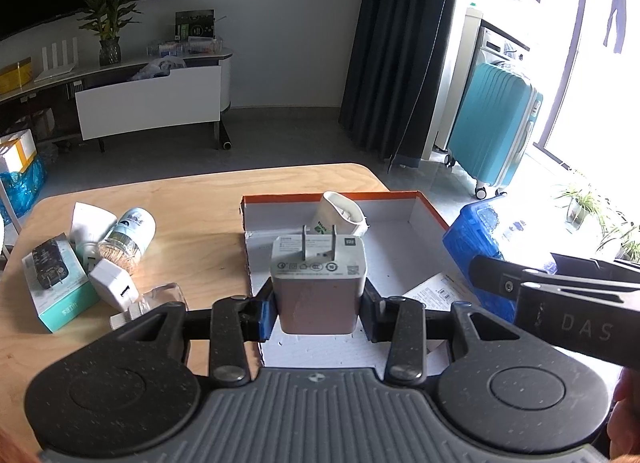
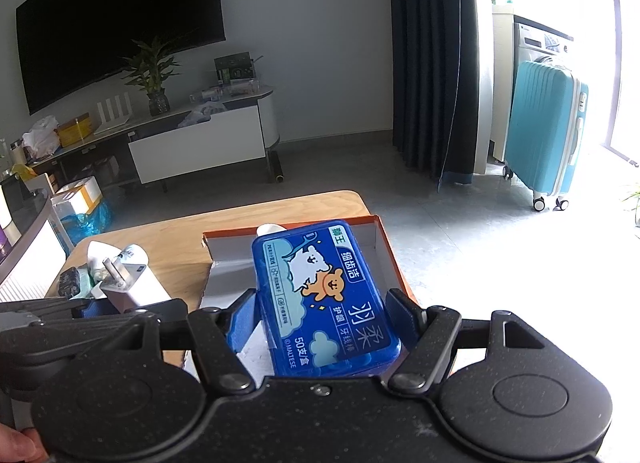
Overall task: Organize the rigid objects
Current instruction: 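Carry the white charger with left tool while right carries the blue pack to the tray, then release the blue pack into the tray with right tool while left lowers and releases the charger, then move both open tools back from the tray toward the items on the table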
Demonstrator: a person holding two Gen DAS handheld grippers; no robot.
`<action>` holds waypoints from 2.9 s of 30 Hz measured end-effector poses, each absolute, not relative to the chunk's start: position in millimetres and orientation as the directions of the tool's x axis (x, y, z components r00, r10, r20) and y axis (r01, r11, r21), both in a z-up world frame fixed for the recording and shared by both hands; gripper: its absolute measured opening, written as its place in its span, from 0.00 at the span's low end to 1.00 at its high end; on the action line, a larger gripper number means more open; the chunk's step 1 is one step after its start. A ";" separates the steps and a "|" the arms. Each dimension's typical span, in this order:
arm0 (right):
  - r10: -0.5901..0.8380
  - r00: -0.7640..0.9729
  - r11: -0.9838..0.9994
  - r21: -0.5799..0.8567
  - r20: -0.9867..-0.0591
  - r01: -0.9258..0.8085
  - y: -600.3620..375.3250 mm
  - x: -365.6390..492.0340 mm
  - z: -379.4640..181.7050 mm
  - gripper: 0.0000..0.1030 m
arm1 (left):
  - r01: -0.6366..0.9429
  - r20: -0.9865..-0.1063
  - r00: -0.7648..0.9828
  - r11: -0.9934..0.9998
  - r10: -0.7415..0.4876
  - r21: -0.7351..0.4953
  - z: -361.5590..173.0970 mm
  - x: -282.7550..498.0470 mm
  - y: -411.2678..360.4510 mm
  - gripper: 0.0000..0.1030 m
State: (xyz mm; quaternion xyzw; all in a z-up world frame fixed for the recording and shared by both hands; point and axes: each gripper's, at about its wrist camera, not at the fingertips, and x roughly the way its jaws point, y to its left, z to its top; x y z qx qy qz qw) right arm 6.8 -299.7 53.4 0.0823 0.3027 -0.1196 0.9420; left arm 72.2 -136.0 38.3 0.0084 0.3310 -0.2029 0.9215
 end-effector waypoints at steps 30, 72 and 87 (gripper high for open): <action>-0.194 0.754 0.950 0.071 -0.628 0.303 -310.4 40.9 35.8 0.80 | 0.387 -0.645 0.667 0.913 -0.373 -0.128 26.5 93.3 -154.0 0.40; -0.230 0.789 0.942 0.074 -0.570 0.328 -317.6 28.4 50.9 0.82 | 0.372 -0.675 0.624 0.909 -0.394 -0.186 21.0 104.5 -163.7 0.63; -0.159 0.800 0.968 0.067 -0.578 0.241 -269.1 19.5 57.5 0.84 | 0.250 -0.684 0.675 0.958 -0.276 -0.141 48.2 87.0 -110.7 0.75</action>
